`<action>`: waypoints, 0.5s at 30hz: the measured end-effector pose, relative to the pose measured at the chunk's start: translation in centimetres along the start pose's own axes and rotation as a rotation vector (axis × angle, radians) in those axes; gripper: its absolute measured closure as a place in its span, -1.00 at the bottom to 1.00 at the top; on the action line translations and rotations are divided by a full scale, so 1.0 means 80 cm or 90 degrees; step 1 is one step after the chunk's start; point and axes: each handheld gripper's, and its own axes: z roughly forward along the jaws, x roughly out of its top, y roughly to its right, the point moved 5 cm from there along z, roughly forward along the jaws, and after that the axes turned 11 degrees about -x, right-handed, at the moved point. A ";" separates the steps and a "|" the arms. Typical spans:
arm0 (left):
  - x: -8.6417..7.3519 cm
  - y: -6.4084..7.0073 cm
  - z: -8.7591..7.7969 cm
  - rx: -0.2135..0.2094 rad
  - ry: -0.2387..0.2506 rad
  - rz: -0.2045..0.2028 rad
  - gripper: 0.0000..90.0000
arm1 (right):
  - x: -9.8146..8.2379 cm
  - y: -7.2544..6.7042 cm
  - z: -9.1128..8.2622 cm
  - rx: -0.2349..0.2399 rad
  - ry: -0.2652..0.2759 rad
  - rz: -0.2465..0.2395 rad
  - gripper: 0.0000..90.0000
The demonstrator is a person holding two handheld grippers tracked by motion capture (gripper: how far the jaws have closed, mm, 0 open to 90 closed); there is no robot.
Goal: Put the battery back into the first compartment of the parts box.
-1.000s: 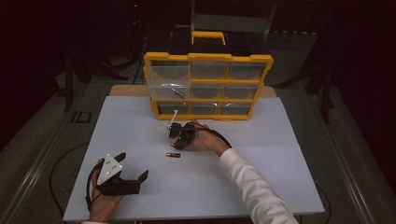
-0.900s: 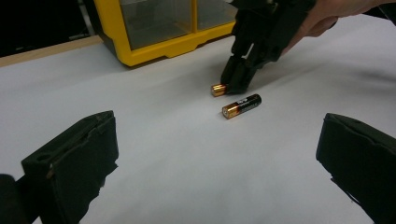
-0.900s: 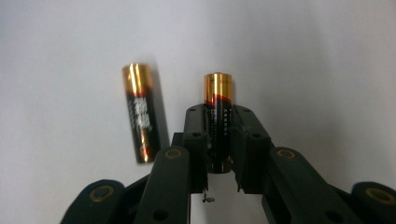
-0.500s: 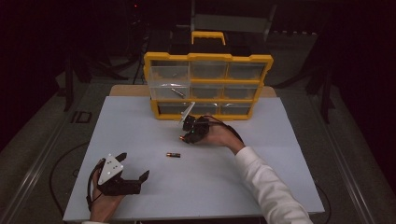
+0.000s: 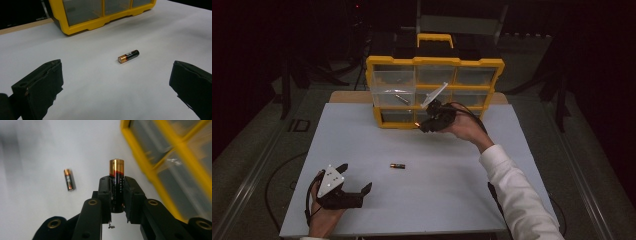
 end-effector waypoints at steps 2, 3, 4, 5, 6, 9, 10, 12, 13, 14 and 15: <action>0.000 0.000 0.000 0.001 0.000 0.000 -1.00 | 0.007 0.007 -0.010 -0.012 0.003 0.004 0.71; 0.000 0.000 0.000 0.000 0.000 0.000 -1.00 | 0.011 0.010 -0.015 -0.015 0.004 0.007 0.71; 0.000 0.000 0.000 0.000 0.000 0.000 -1.00 | 0.015 0.014 -0.020 -0.020 0.011 0.007 0.71; 0.000 0.000 0.000 0.000 0.000 0.000 -1.00 | 0.019 0.016 -0.025 -0.019 0.014 0.013 0.71; 0.000 0.000 0.000 -0.001 -0.001 0.001 -1.00 | 0.023 0.019 -0.030 -0.019 0.020 0.016 0.71; 0.000 0.000 0.000 0.000 -0.002 0.001 -1.00 | 0.035 0.027 -0.043 -0.028 0.033 0.023 0.71; 0.000 0.000 0.000 0.000 -0.001 0.000 -1.00 | 0.037 0.029 -0.046 -0.030 0.035 0.025 0.71; 0.000 0.000 0.000 0.000 -0.001 0.000 -1.00 | 0.045 0.035 -0.056 -0.039 0.041 0.031 0.71; 0.000 0.000 0.000 0.000 -0.001 -0.001 -1.00 | 0.048 0.037 -0.060 -0.041 0.043 0.033 0.71; 0.000 0.000 0.000 0.000 -0.001 0.000 -1.00 | 0.051 0.039 -0.064 -0.046 0.046 0.034 0.71; 0.000 0.000 0.000 0.000 -0.001 0.000 -1.00 | 0.053 0.041 -0.068 -0.050 0.047 0.036 0.71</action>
